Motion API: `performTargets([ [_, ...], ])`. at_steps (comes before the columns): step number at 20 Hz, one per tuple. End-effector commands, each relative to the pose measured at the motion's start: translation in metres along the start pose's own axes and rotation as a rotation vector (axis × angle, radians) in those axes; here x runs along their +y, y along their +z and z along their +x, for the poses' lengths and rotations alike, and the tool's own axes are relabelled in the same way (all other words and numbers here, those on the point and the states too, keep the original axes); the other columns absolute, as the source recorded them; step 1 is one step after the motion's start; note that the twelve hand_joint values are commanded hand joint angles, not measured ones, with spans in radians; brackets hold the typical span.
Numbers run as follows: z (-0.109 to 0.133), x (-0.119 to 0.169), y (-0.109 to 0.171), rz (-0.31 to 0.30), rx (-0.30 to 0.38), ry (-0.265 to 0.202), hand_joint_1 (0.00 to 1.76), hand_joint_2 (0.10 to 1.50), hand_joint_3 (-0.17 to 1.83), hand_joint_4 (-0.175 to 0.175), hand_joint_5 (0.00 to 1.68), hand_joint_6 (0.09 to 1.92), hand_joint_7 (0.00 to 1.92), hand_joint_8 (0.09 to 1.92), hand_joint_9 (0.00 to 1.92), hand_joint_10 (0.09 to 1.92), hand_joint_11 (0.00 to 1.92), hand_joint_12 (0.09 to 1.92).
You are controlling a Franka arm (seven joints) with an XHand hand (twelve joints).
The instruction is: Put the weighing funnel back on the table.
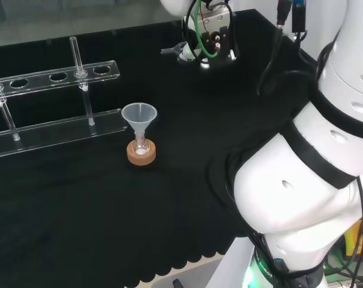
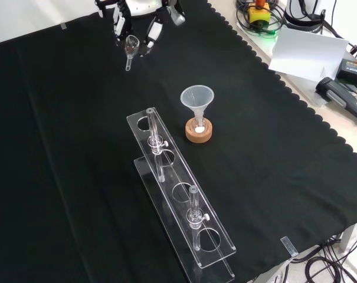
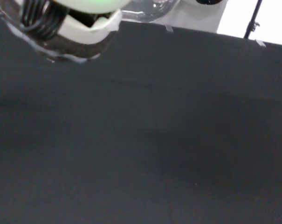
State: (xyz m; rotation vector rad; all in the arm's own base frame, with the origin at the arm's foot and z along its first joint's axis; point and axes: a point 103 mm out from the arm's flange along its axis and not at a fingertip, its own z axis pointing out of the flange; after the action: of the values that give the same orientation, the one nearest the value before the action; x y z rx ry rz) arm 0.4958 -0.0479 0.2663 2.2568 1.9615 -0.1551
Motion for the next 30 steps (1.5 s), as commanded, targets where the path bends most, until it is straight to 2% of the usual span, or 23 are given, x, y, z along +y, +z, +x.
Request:
performTargets([
  [1,-0.029,0.025,0.028,0.027,0.056,0.095,1.13,0.65,0.59,0.175,1.39,0.42,1.70,0.09,1.27,0.10,0.03,1.57],
  [5,-0.038,0.033,0.044,0.044,0.090,0.136,1.13,0.65,0.59,0.175,1.39,0.42,1.69,0.09,1.27,0.10,0.03,1.57],
  [9,-0.040,0.037,0.064,0.064,0.105,0.151,1.13,0.65,0.59,0.175,1.39,0.42,1.69,0.09,1.27,0.10,0.03,1.57],
  [20,-0.029,0.037,0.109,0.109,0.120,0.112,1.13,0.65,0.59,0.175,1.39,0.42,1.69,0.09,1.27,0.10,0.03,1.57],
  [30,-0.018,0.037,0.140,0.133,0.085,0.055,1.13,0.66,0.59,0.175,1.38,0.42,1.69,0.09,1.27,0.10,0.03,1.57],
])
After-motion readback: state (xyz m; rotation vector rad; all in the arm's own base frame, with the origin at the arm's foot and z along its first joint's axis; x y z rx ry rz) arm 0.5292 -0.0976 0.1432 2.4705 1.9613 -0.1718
